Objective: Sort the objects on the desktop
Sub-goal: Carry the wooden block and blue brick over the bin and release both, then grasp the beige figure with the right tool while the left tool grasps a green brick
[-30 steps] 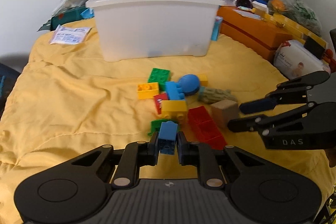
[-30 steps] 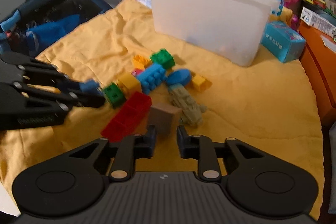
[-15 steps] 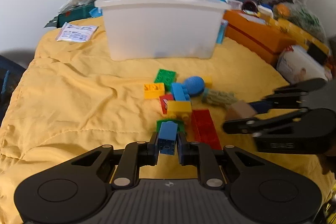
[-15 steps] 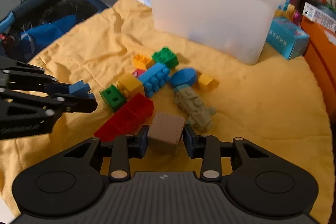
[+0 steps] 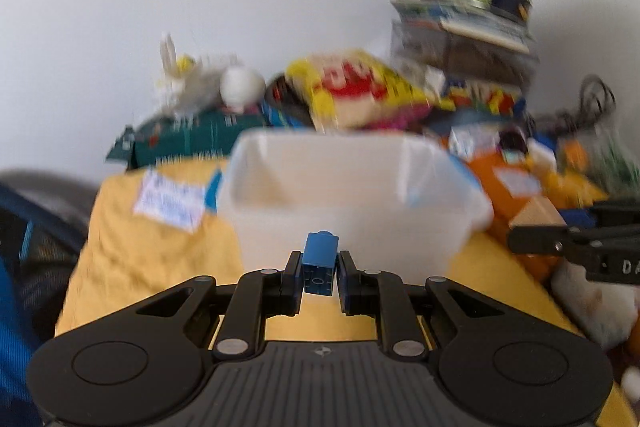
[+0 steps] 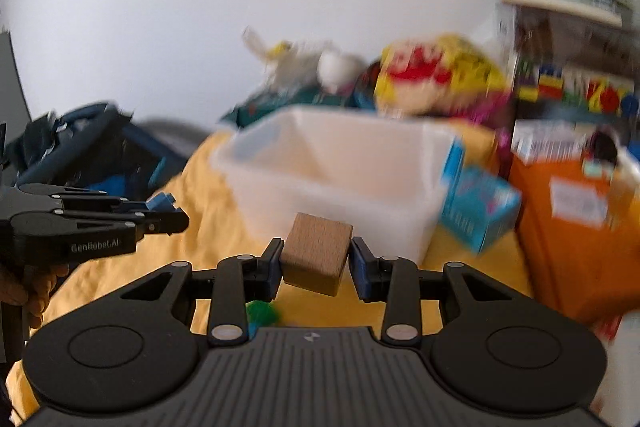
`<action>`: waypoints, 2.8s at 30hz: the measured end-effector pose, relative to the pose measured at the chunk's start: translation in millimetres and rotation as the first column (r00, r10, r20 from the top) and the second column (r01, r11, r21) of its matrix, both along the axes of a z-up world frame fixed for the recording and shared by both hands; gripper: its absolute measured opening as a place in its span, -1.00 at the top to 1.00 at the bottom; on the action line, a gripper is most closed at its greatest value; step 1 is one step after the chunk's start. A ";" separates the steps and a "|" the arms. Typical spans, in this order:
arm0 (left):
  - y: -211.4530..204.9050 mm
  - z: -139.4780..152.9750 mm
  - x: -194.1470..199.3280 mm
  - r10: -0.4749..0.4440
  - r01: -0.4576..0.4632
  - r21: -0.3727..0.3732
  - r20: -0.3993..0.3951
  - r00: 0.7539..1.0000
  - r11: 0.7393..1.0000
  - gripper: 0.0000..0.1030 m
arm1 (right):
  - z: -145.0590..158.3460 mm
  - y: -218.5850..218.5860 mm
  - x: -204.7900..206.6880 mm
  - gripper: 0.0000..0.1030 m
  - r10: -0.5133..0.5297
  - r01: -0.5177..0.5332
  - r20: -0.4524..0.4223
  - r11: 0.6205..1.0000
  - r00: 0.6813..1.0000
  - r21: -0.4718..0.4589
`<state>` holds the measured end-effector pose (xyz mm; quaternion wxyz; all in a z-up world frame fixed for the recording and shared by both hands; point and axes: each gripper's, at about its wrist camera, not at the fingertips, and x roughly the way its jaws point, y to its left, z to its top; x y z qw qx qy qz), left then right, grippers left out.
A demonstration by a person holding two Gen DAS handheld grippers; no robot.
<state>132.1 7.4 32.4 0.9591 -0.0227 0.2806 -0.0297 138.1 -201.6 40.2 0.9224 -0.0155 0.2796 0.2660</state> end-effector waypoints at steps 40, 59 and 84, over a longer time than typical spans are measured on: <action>9.7 -22.1 28.7 0.001 0.003 0.050 -0.068 0.998 0.999 -0.24 | -4.9 6.4 67.9 -0.20 0.040 -0.043 -0.049 0.997 0.998 -0.060; -33.2 -136.6 -70.9 -0.100 0.126 0.064 -0.312 0.945 0.990 -0.23 | -104.6 7.8 -22.1 -0.20 0.113 -0.163 -0.237 0.965 0.965 -0.205; -10.9 -107.6 -70.7 -0.034 0.039 0.019 -0.205 0.978 0.999 0.07 | -109.5 12.3 -18.1 0.22 0.157 -0.199 -0.237 0.967 0.959 -0.162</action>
